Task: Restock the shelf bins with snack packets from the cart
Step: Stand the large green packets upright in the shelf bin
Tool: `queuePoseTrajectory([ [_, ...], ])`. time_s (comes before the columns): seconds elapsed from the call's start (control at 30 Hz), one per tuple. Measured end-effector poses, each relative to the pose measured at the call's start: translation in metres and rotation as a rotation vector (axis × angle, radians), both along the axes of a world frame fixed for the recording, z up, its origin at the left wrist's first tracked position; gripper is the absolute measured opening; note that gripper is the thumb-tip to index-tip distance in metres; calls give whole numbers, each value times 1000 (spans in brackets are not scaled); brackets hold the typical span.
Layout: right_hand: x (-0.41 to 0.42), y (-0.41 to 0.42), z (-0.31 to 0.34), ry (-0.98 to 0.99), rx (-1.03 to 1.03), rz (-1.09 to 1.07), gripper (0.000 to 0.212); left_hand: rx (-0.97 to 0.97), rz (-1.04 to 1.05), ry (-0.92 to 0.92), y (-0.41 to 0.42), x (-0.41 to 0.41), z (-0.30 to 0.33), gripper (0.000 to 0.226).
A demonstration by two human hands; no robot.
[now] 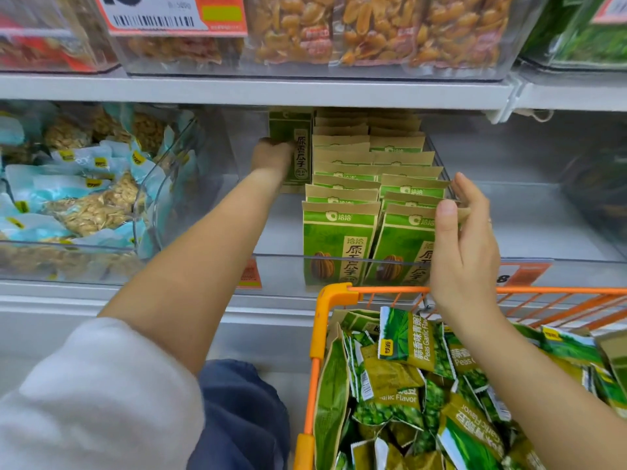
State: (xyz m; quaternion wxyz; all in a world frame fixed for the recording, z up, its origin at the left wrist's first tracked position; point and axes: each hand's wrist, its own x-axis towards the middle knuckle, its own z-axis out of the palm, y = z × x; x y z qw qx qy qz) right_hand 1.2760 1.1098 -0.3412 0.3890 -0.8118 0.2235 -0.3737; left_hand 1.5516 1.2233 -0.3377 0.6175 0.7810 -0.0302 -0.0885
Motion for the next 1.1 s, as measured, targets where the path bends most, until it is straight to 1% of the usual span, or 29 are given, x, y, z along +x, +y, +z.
queuePoseTrajectory([
  [0.07,-4,-1,6,22,79,52,53,-8,9,-32,8,-21,21,15],
  [0.1,-9,-2,11,29,131,74,50,-36,5,-56,14,-35,31,9],
  [0.17,-22,-9,22,48,174,85,42,-112,-3,-192,32,-74,48,13],
  [0.23,-41,-19,36,61,149,98,27,-159,-39,-355,51,-120,62,13],
  [0.3,-65,-25,53,142,176,185,13,-230,-157,-432,64,-165,71,15],
  [0.33,-79,-25,62,215,202,262,10,-238,-258,-446,66,-186,73,17],
  [0.4,-109,-24,72,419,165,412,12,-182,-554,-427,64,-226,73,14],
  [0.47,-138,-21,74,660,47,474,26,-78,-835,-357,57,-255,64,9],
  [0.5,-150,-21,73,763,-8,460,27,-7,-928,-346,51,-264,56,10],
  [0.57,-173,-28,67,898,-146,350,23,153,-1051,-404,38,-278,39,10],
  [0.6,-183,-33,67,946,-234,278,27,222,-1093,-436,32,-283,33,8],
  [0.67,-206,-42,72,981,-349,150,43,296,-1155,-464,22,-295,24,10],
  [0.7,-219,-45,76,972,-309,150,50,298,-1181,-454,18,-302,23,12],
  [0.73,-231,-46,81,954,-178,208,54,283,-1211,-434,16,-310,23,14],
  [0.77,-242,-43,85,970,-10,312,53,262,-1249,-412,14,-316,23,16],
  [0.8,-251,-39,87,1024,102,438,53,248,-1286,-401,12,-322,22,17],
  [0.83,-258,-35,85,1099,116,555,54,250,-1322,-407,11,-326,21,19],
  [0.9,-265,-29,74,1193,33,660,48,276,-1371,-419,9,-329,17,18],
  [0.93,-265,-26,68,1189,19,674,41,284,-1374,-413,9,-329,16,18],
  [1.0,-263,-25,59,1106,118,669,31,271,-1348,-381,10,-326,11,18],
  [1.07,-260,-27,56,1051,169,613,30,227,-1303,-342,11,-322,10,17],
  [1.1,-258,-27,56,1076,147,593,35,207,-1279,-318,11,-319,10,17],
])
